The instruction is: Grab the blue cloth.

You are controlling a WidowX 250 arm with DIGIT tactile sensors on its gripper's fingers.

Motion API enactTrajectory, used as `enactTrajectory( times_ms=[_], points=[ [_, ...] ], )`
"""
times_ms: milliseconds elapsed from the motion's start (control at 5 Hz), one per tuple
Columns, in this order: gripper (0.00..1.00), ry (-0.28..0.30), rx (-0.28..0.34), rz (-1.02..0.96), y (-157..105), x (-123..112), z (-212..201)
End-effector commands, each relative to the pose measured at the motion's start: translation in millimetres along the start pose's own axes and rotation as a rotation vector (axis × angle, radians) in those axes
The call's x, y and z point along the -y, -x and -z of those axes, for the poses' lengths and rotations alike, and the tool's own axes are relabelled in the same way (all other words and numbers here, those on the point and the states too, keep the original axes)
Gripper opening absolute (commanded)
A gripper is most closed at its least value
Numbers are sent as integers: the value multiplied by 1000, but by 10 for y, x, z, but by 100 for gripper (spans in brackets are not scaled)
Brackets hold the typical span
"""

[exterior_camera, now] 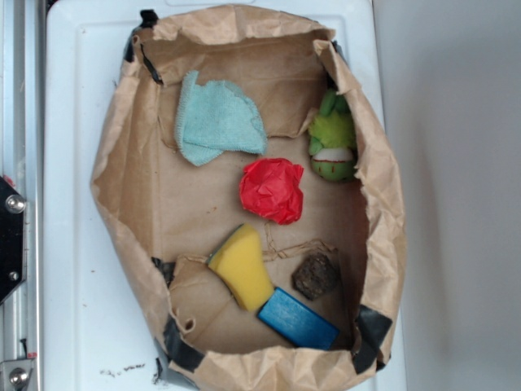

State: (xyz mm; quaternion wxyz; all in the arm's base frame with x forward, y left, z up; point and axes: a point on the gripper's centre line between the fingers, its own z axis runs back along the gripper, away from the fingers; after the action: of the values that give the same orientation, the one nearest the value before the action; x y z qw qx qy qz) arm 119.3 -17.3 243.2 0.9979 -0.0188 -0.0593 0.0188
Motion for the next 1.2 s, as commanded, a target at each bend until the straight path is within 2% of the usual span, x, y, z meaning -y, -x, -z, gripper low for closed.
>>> enactTrajectory(
  times_ms=[0,200,400,600,800,1000],
  points=[
    [100,0,0,0,0,0,0],
    [100,-13,-3,37,-274,13,211],
    [100,-36,20,-1,-586,-93,378],
    [100,-20,8,-17,-865,-245,556],
    [100,-28,12,-65,-1122,-458,708],
    [100,-21,25,-108,-1278,-603,785]
  ],
)
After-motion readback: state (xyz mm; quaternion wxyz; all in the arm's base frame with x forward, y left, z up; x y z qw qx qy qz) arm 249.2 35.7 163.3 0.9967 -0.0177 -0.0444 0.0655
